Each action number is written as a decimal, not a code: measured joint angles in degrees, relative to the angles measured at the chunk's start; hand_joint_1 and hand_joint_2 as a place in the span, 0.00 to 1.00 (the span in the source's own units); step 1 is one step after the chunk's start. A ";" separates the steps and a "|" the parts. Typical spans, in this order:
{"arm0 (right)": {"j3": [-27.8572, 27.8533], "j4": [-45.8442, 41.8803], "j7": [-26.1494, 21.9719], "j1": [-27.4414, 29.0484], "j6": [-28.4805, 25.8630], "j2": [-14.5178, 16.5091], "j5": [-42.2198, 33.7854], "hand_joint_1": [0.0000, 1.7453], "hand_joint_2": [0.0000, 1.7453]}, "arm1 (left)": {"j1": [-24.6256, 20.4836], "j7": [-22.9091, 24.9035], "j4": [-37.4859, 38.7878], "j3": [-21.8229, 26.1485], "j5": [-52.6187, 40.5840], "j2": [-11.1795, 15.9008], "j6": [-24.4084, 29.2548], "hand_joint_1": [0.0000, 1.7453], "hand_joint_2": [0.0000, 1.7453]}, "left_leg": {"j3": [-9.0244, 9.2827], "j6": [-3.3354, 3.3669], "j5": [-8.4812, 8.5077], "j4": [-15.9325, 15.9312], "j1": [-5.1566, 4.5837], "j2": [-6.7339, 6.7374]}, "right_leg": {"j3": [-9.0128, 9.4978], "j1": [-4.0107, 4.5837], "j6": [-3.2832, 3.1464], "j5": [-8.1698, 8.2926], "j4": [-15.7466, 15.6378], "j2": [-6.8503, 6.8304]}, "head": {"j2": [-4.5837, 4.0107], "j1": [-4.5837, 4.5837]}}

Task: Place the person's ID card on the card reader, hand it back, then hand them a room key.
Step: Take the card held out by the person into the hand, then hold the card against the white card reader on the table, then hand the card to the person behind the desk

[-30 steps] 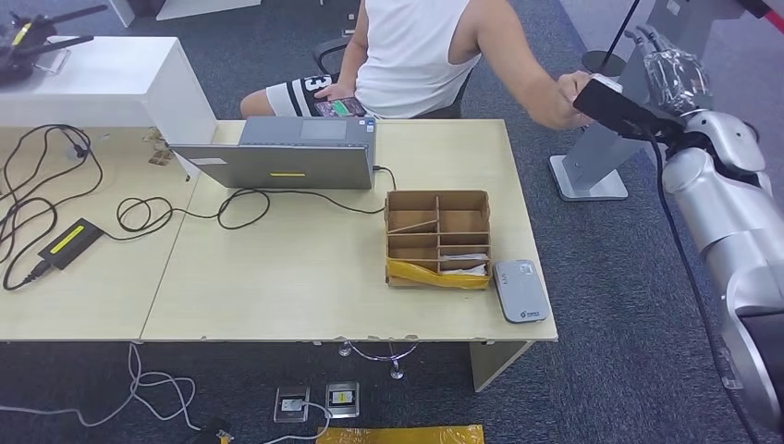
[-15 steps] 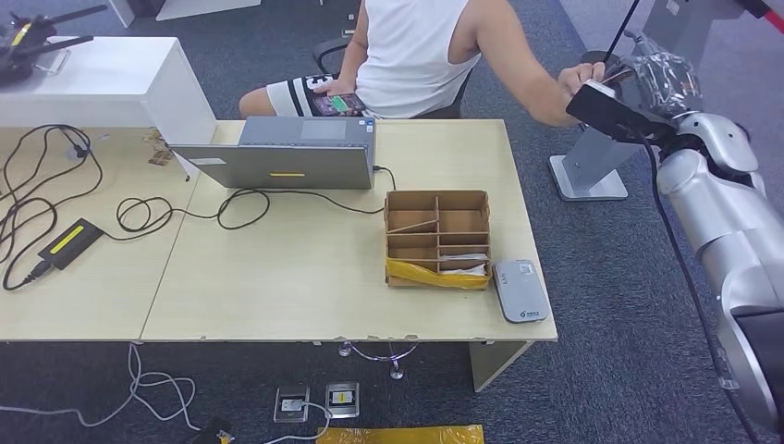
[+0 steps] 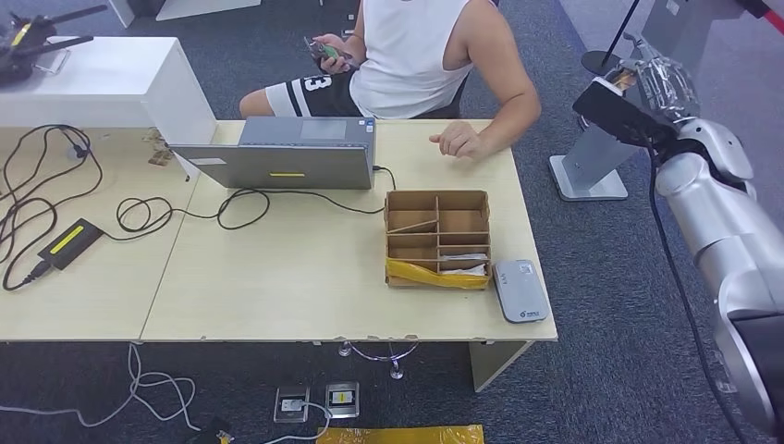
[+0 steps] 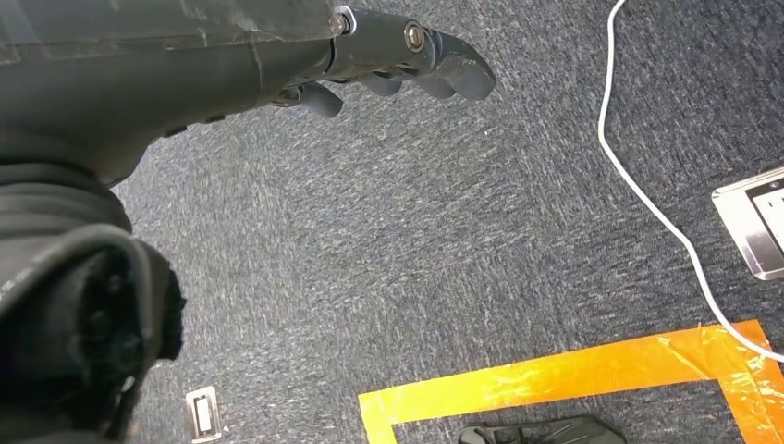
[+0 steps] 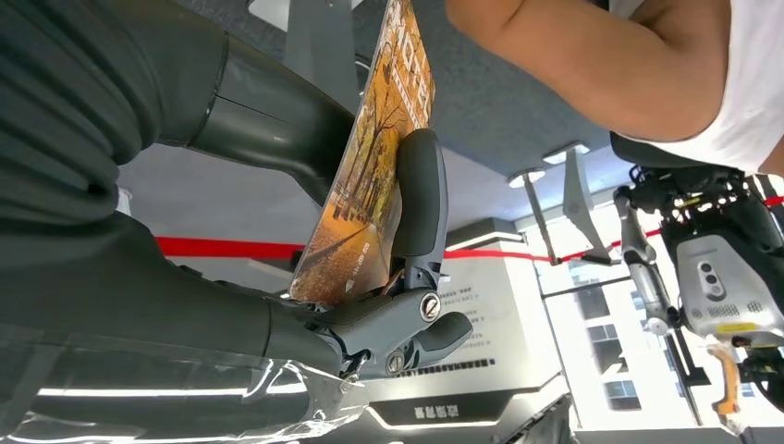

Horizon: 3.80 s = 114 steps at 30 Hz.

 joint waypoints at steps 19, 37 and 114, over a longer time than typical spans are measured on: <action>-6.86 -19.55 4.71 25.49 10.74 -4.70 -10.10 1.00 1.00 | 2.19 -0.66 0.07 0.07 2.29 0.97 1.26 0.00 0.00 | 0.03 -0.03 -0.07 -0.01 0.10 0.06 | 0.02 0.10 -0.02 -0.02 -0.08 0.10 | 0.00 -0.02; -9.97 -27.97 7.03 35.29 13.45 -4.84 -6.05 1.00 1.00 | 2.08 -0.67 0.07 0.07 1.63 0.98 0.57 0.00 0.00 | 0.02 -0.03 -0.07 -0.01 0.11 0.06 | 0.03 0.11 -0.03 -0.02 -0.08 0.10 | 0.00 -0.01; -13.39 -33.25 5.25 28.53 15.69 -4.36 0.76 1.00 1.00 | -0.90 -0.70 0.02 -1.88 -2.11 1.28 -1.22 0.00 0.00 | 0.03 -0.06 -0.04 -0.01 0.08 0.12 | 0.01 0.08 -0.04 0.03 -0.06 0.20 | -0.01 -0.01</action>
